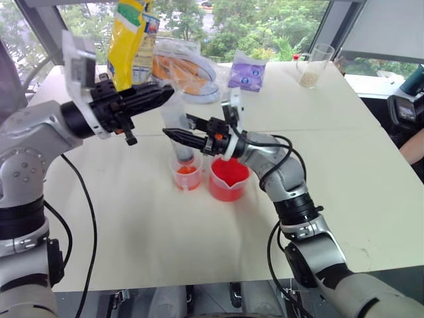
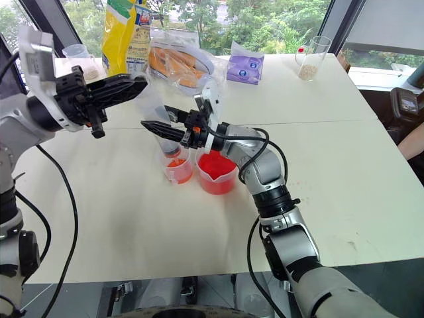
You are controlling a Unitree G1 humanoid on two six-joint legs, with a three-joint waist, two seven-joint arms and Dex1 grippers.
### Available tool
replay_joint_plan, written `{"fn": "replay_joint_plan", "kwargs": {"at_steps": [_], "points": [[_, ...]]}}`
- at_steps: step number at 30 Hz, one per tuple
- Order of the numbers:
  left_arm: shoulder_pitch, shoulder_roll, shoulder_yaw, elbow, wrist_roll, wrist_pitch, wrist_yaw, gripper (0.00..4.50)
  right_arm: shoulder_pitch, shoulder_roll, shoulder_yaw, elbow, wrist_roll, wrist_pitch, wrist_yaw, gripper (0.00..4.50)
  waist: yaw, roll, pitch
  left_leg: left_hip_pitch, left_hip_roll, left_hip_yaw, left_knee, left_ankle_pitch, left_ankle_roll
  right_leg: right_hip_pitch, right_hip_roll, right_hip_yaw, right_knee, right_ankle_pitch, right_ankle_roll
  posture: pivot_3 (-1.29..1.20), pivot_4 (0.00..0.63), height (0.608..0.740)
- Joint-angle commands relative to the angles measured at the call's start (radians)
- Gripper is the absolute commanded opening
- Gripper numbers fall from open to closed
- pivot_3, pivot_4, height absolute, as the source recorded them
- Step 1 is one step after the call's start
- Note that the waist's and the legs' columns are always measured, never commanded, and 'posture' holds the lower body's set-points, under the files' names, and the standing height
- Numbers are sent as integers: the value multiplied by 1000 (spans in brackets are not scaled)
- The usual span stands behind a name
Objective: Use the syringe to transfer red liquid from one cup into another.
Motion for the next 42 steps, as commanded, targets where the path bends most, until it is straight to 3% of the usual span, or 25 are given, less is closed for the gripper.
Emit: {"fn": "replay_joint_plan", "kwargs": {"at_steps": [1, 18, 21, 27, 28, 36, 42], "points": [[41, 12, -53, -43, 12, 21, -36, 37, -82, 9, -89, -90, 64, -14, -36, 1388, 0, 0, 0, 0, 0, 0, 0, 0, 0, 0, 0, 0, 0, 0, 0, 0, 150, 740], [63, 15, -65, -55, 25, 17, -24, 37, -104, 14, -107, -99, 93, 36, -44, 1388, 0, 0, 0, 0, 0, 0, 0, 0, 0, 0, 0, 0, 0, 0, 0, 0, 150, 740], [41, 11, -40, -35, 1, 33, -5, 1150, -75, 17, -89, -98, 87, 42, -38, 1388, 1, 0, 0, 0, 0, 0, 0, 0, 0, 0, 0, 0, 0, 0, 0, 0, 150, 740], [33, 17, -13, -24, 11, 28, 3, 4243, -25, 24, -60, -114, 75, 62, -29, 1388, 0, 1, 0, 0, 0, 0, -1, 0, 0, 0, 0, 0, 0, 0, 0, 0, 150, 740], [30, 17, -5, -19, 8, 29, 5, 4486, -19, 25, -56, -117, 73, 63, -28, 1388, -1, 1, 0, 0, 0, 0, -1, 0, 0, 0, 0, 0, 0, 0, 0, 0, 150, 740], [79, 82, 70, -13, -6, 30, -28, 4486, 6, 25, -48, -137, 78, 84, -41, 1388, -2, 1, 0, 0, 0, 0, -1, 0, 0, -1, 0, 0, 0, 0, 0, 0, 150, 740], [131, 98, 101, -49, -31, 31, -37, 4486, -83, -21, -152, -165, 160, 207, -129, 1388, 2, 1, 0, 0, 0, 0, -1, 0, 0, -1, -1, 0, -1, 0, 0, 0, 150, 740]]}}
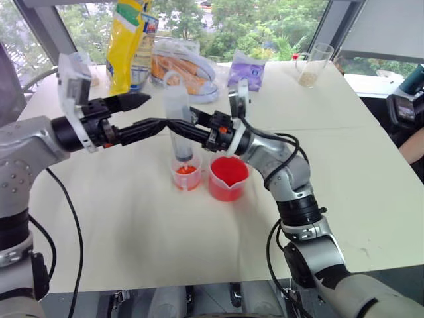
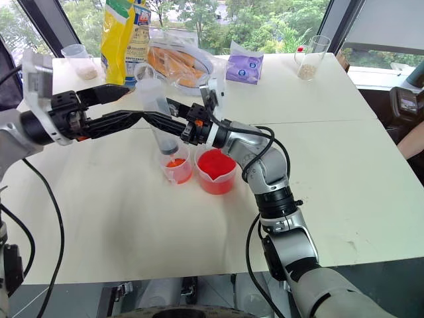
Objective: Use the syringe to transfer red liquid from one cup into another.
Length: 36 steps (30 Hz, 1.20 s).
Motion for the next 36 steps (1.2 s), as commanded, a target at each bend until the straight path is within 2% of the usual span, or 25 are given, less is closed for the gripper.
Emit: {"fn": "replay_joint_plan", "kwargs": {"at_steps": [1, 4, 6, 10, 13, 17, 22, 26, 31, 36], "points": [[10, 13, 38, -52, -26, -6, -8, 4486, -111, -39, -117, -68, 92, 97, -83, 1388, 0, 0, 0, 0, 0, 0, 0, 0, 0, 0, 0, 0, 0, 0, 0, 0, 150, 740], [23, 3, 34, -65, -31, -9, -7, 4486, -186, -103, -185, -63, 136, 202, -154, 1388, 2, 0, 0, 0, 0, 0, 0, 0, 0, 0, -1, 0, -1, 0, -1, 0, 150, 740], [35, -8, 24, -79, -33, -12, -6, 4486, -248, -185, -223, -37, 132, 308, -219, 1388, 1, 0, 0, 0, 0, 0, 0, 0, 0, 0, -2, 0, -1, -2, -4, 0, 150, 740], [78, -41, -8, -118, -15, -35, -13, 4486, -394, -389, -345, 91, 179, 761, -388, 1388, 4, 1, 0, -1, -1, 1, -1, 0, 0, -2, -6, 0, -1, -2, -6, 0, 150, 740], [95, -53, -18, -132, -17, -40, -14, 4486, -382, -462, -346, 117, 152, 938, -434, 1388, 0, 0, 0, -2, -1, 0, -3, 0, 0, -2, -7, 1, -3, -3, -7, 0, 150, 740], [97, -72, -31, -137, -16, -46, -9, 4486, -292, -498, -353, 141, 106, 1083, -480, 1388, -6, 1, 0, -2, -1, 1, -5, 0, 0, -3, -7, 1, -3, -3, -8, 0, 150, 740], [91, -77, -54, -139, -5, -56, -13, 4486, -154, -497, -310, 155, 54, 1110, -499, 1388, 0, 1, 0, -3, -1, 1, -5, 0, 1, -4, -5, 0, -3, -3, -7, 0, 150, 740], [86, -78, -59, -142, -6, -56, -13, 4486, -62, -499, -262, 187, -2, 1048, -487, 1388, 0, 1, 0, -4, -2, 2, -3, -1, 2, -4, -2, 0, -3, -1, -4, 0, 150, 740], [86, -82, -62, -155, -13, -48, -1, 4486, -36, -495, -230, 203, -34, 1012, -466, 1388, -1, 1, 0, -3, -1, 1, -3, -1, 2, -3, 1, 0, -3, -1, -2, 0, 150, 740], [109, -78, -55, -177, -27, -34, 3, 4500, -43, -500, -234, 176, -37, 1012, -438, 3711, 0, 1, 0, -3, -1, 2, -2, -1, 2, -3, 1, 1, -3, -1, -2, 0, 150, 740]]}}
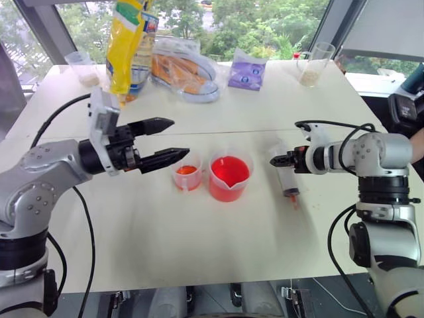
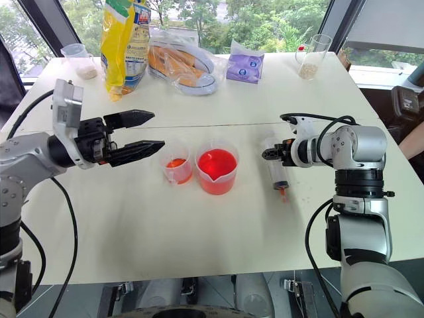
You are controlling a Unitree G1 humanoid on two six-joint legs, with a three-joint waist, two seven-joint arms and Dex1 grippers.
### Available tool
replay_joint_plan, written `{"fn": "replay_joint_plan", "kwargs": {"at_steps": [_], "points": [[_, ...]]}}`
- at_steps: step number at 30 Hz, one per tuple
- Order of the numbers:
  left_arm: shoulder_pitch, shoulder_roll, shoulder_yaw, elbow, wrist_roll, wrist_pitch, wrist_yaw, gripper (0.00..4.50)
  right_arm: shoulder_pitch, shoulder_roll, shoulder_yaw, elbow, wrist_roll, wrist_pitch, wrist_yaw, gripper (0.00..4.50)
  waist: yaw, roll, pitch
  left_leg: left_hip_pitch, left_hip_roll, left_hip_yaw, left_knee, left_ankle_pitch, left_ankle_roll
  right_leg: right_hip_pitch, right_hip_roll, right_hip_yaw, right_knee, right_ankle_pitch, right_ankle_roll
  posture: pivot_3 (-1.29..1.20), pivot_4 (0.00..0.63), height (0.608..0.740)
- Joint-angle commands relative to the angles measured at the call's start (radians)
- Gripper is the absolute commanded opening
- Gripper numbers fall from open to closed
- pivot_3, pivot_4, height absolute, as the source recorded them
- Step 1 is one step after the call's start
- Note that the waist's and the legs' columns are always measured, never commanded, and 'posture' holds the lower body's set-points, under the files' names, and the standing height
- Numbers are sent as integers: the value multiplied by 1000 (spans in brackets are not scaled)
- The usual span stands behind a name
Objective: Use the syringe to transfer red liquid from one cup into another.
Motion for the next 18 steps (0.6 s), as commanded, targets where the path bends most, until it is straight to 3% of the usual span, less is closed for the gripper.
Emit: {"fn": "replay_joint_plan", "kwargs": {"at_steps": [1, 2, 6, 9, 13, 18], "points": [[9, 8, 15, -37, -23, 1, 6, 4500, -13, -24, -10, -40, -2, -18, 26, 4184, 0, 0, 0, 0, 0, 0, 0, 0, 0, 0, 0, 0, 0, 0, 0, 0, 150, 740], [16, 13, 15, -42, -21, 2, 4, 4500, -13, -34, -1, -54, -4, -25, 36, 4437, 1, 0, 0, 0, 0, 0, 0, 0, 0, 0, 0, 0, 0, 0, 0, 0, 150, 740], [40, 36, 36, -46, -32, 10, -5, 4500, -7, -109, 56, -151, 10, -58, 108, 4437, 2, 0, 0, 0, 0, 0, 0, 0, 0, 0, 0, 0, 0, 0, 0, 0, 150, 740], [67, 75, 59, -48, -36, 17, -26, 4500, 5, -250, 107, -287, 34, -148, 245, 4437, 3, 0, 1, 0, 0, 0, 0, 0, 0, 0, 0, 0, 0, 0, 0, 0, 150, 740], [111, 128, 90, -54, -41, 19, -65, 4500, 67, -468, 45, -497, 186, -184, 510, 4437, 6, 4, 4, -2, 0, 0, 0, 0, 0, -3, 0, 0, 0, -1, 1, 0, 150, 740], [116, 137, 99, -41, -49, 17, -70, 4500, 184, -596, -13, -625, 245, -291, 661, 4437, 5, 2, 3, -2, 1, -1, 0, -1, 1, -1, 0, -1, -1, -2, 0, 0, 150, 740]]}}
